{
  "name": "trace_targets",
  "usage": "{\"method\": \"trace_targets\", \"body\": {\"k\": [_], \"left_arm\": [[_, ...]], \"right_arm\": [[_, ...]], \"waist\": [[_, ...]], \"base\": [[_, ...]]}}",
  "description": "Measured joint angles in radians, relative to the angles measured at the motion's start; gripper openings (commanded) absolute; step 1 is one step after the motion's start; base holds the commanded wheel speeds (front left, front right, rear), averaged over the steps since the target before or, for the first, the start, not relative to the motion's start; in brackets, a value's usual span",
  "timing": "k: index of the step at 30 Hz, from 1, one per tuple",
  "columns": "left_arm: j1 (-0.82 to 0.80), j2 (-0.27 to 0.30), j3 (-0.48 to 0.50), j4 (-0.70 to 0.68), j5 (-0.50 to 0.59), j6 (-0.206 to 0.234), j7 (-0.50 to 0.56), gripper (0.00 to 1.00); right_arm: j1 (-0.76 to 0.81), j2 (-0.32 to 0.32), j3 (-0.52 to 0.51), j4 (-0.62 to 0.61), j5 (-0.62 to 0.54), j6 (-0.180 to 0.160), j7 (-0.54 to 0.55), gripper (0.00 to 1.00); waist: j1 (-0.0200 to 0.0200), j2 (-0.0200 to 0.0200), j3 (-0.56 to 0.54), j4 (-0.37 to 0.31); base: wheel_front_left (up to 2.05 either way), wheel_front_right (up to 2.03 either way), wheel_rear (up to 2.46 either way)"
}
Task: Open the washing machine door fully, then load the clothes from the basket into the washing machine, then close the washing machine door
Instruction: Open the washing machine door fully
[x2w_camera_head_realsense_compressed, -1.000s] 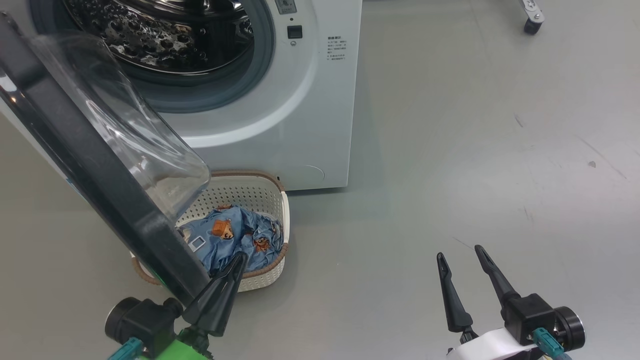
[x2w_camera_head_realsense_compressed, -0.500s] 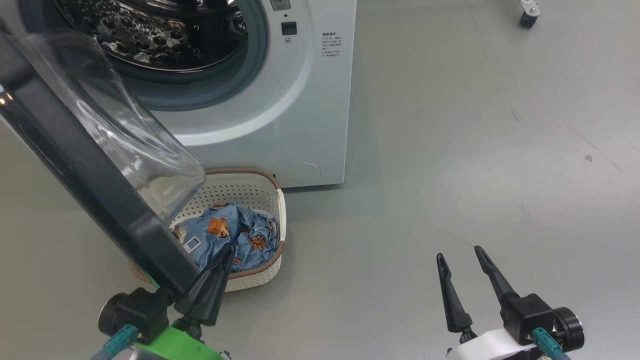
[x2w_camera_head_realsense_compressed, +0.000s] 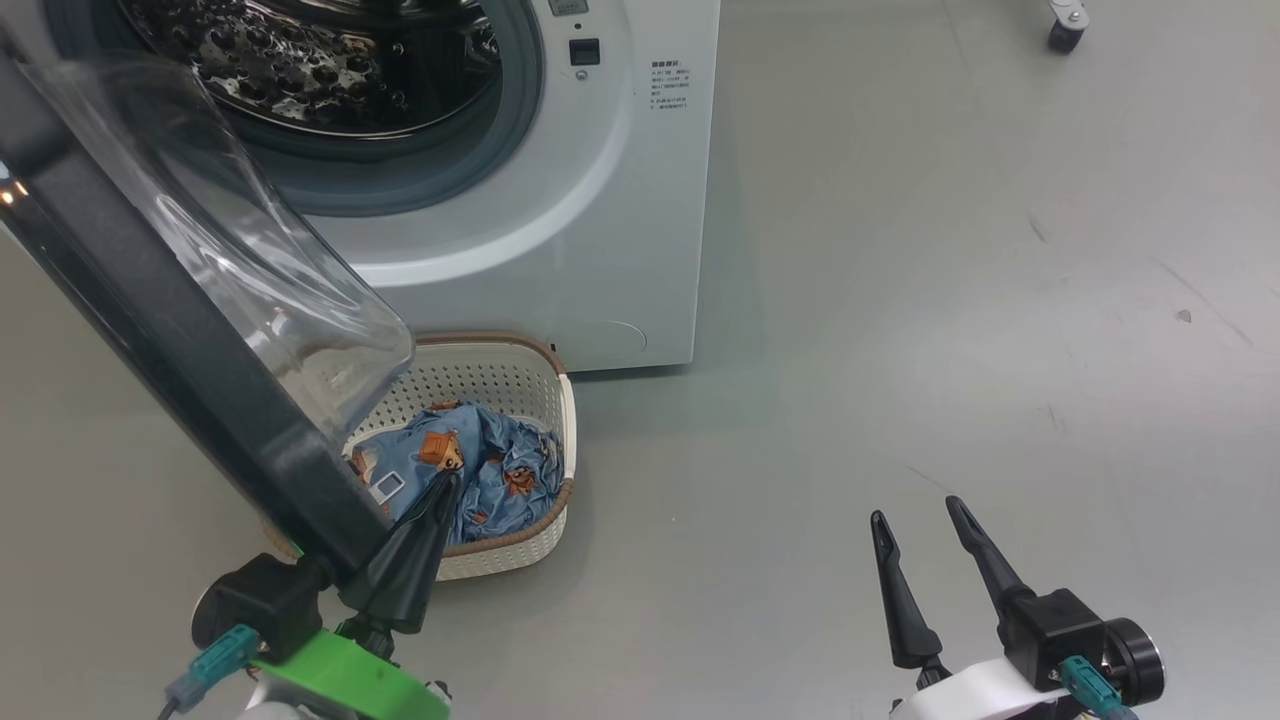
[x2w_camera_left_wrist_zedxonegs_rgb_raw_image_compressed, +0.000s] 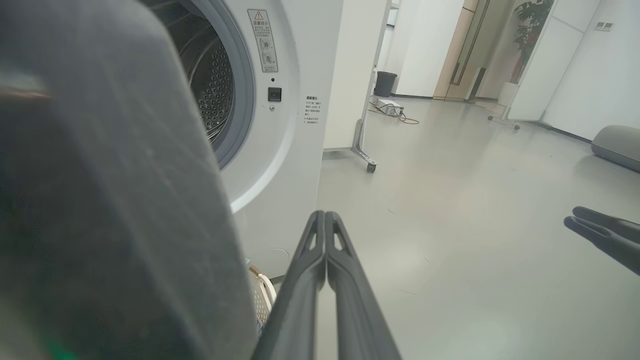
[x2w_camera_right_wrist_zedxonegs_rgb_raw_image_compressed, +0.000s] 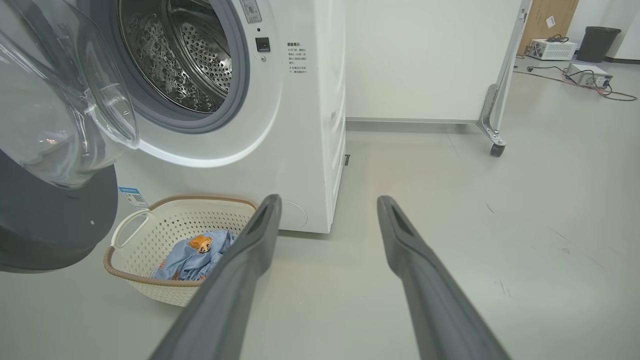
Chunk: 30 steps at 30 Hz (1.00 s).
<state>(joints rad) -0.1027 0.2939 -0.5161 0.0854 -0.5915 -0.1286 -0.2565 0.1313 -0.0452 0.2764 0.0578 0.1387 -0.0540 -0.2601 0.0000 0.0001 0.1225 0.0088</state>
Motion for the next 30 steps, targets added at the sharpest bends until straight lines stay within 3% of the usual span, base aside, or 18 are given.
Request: {"method": "trace_targets", "body": {"k": [9,30], "left_arm": [[-0.012,-0.016,0.002,0.016,0.0,0.0,0.0,0.0],[-0.009,-0.032,0.011,-0.001,0.011,-0.003,0.0,0.0]], "right_arm": [[0.0,0.0,0.004,0.004,0.016,-0.002,0.0,1.0],[-0.011,0.0,0.008,0.018,0.033,-0.01,0.0,1.0]], "waist": [[0.0,0.0,0.003,0.015],[0.0,0.0,0.014,0.127]], "base": [[0.0,0.0,0.0],[0.0,0.0,0.0]]}}
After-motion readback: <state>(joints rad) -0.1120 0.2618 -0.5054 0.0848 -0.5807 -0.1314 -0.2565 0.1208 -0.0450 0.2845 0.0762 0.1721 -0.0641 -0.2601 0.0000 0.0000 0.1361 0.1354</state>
